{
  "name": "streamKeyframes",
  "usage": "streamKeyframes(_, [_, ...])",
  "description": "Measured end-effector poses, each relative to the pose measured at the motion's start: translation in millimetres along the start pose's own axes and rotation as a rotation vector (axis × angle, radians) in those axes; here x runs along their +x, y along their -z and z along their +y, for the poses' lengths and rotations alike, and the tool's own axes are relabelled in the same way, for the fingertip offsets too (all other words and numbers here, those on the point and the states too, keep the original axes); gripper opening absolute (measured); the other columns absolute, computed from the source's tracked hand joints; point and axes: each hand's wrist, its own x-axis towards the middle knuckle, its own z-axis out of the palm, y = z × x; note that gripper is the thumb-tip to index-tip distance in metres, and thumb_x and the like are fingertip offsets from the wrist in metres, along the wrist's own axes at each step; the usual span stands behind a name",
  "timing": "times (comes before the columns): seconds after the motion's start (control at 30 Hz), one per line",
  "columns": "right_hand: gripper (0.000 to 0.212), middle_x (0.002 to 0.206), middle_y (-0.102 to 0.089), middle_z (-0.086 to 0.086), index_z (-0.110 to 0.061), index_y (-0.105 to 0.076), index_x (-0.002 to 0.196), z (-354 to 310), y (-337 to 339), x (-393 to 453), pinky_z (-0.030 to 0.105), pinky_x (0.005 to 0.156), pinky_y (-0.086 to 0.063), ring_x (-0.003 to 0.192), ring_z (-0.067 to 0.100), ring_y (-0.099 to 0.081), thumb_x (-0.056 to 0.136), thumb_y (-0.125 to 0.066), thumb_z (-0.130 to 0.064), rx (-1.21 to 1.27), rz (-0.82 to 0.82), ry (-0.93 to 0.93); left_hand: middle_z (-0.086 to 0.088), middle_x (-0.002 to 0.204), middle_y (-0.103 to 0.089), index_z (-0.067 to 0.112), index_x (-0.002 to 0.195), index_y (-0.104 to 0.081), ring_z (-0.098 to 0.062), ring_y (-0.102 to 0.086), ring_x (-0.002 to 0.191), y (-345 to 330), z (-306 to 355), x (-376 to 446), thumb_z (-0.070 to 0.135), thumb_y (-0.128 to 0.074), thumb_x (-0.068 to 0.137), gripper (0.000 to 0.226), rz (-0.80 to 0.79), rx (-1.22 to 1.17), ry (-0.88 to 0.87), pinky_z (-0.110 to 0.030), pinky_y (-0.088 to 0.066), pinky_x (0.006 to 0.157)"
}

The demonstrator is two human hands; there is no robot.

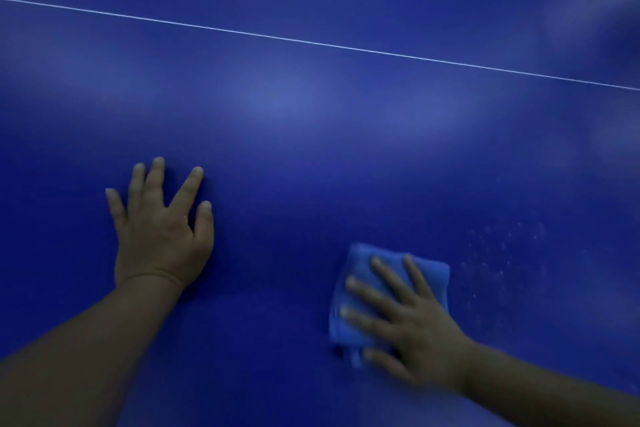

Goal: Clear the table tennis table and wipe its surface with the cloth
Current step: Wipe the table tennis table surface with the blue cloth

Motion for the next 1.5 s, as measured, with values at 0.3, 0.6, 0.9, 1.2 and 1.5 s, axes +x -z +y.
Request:
streamKeyframes(0.3, [0.06,0.166,-0.008,-0.013,-0.042,-0.022,0.155,98.9,19.6,80.6,0.064,0.117,0.003,0.153,0.027,0.001,0.098,-0.028,-0.06,0.176,0.192,-1.195,-0.012,0.163,-0.022,0.026,0.15,-0.041,-0.028,-0.007,0.152,7.2,-10.1,1.8,0.057,-0.027,0.086,0.073,-0.063,-0.128,-0.062,-0.052,0.005,0.12])
streamKeyframes(0.6, [0.059,0.159,-0.035,-0.003,-0.036,-0.047,0.146,-51.4,1.4,129.1,0.071,0.112,-0.009,0.149,0.038,-0.024,0.095,-0.031,-0.06,-0.034,0.039,0.066,-0.015,0.156,-0.036,0.011,0.142,-0.051,-0.033,-0.025,0.147,10.5,-50.8,-165.0,0.045,-0.035,0.09,0.064,-0.028,-0.027,-0.197,-0.056,-0.007,0.12])
streamKeyframes(0.9, [0.072,0.164,-0.023,-0.005,-0.037,-0.032,0.153,9.6,1.2,-6.7,0.067,0.116,-0.009,0.152,0.032,-0.012,0.088,-0.019,-0.066,0.047,0.064,-0.823,-0.009,0.162,-0.027,0.018,0.15,-0.039,-0.028,-0.016,0.152,-0.6,-57.5,-234.9,0.054,-0.012,0.101,0.067,-0.159,0.129,-0.425,-0.058,-0.007,0.119])
streamKeyframes(1.2, [0.056,0.161,-0.03,0.001,-0.041,-0.031,0.151,-89.9,-24.6,-96.5,0.072,0.109,-0.023,0.149,0.038,-0.021,0.099,-0.029,-0.062,-0.077,0.014,-0.122,-0.013,0.16,-0.03,0.017,0.149,-0.043,-0.031,-0.017,0.15,-3.2,-57.6,-231.2,0.045,-0.032,0.094,0.063,-0.149,0.139,-0.431,-0.058,-0.005,0.119])
streamKeyframes(1.5, [0.056,0.162,-0.028,-0.002,-0.036,-0.042,0.149,-201.1,-33.6,-39.1,0.07,0.114,-0.011,0.152,0.036,-0.014,0.097,-0.037,-0.056,0.084,0.177,-0.66,-0.01,0.162,-0.026,0.018,0.151,-0.04,-0.028,-0.011,0.152,-1.3,-57.0,-232.6,0.047,-0.026,0.094,0.065,-0.151,0.078,-0.407,-0.054,0.001,0.121])
